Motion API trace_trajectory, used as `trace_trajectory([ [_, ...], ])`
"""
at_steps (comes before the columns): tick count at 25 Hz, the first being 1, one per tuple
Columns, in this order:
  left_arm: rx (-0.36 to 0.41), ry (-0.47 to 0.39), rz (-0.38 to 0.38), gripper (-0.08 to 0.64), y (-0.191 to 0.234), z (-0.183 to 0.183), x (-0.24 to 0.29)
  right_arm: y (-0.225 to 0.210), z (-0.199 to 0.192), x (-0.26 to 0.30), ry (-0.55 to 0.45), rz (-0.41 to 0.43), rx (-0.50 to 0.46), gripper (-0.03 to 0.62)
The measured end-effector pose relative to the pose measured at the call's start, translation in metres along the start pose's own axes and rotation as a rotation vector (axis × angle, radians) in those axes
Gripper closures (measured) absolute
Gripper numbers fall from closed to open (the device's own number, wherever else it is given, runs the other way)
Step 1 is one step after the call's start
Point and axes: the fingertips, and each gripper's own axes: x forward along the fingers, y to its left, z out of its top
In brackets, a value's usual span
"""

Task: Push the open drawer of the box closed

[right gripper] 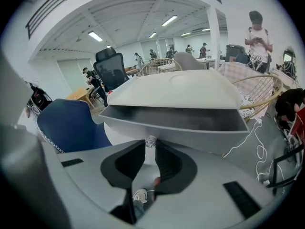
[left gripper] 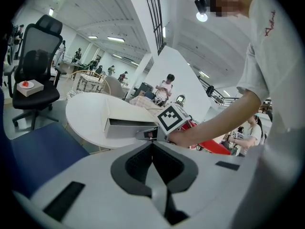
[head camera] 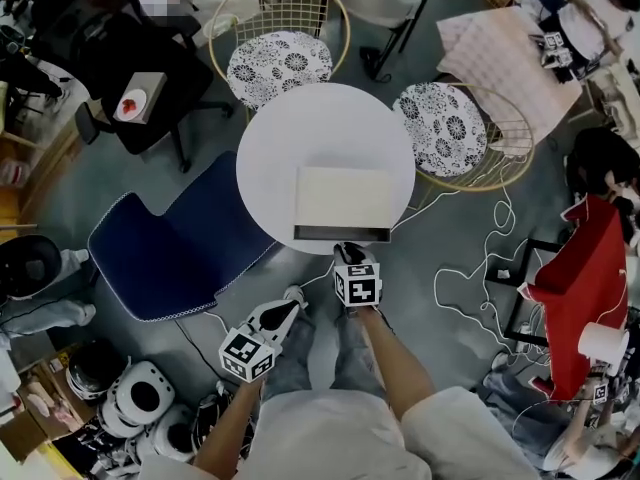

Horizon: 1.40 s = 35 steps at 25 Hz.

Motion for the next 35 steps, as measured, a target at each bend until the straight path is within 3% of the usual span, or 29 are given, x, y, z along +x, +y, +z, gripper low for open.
trace_trajectory([
  [11,-0.003,0.001,0.008,0.548,0.006,0.0,-0.005,-0.009,0.025,0.015,-0.018,-0.018,-0.016,0.517],
  [24,0.0,-0.003,0.018,0.548,0.011,0.002,-0.007,-0.009,0.027,0.016,-0.037,-0.007,0.006,0.514],
  [29,0.003,-0.003,0.01,0.548,0.01,0.001,-0.005,-0.003,0.011,0.011,-0.026,0.019,0.013,0.443],
  [35,0.015,0.003,-0.006,0.548,0.005,0.004,0.002,-0.003,-0.012,-0.005,-0.022,0.037,0.034,0.416],
])
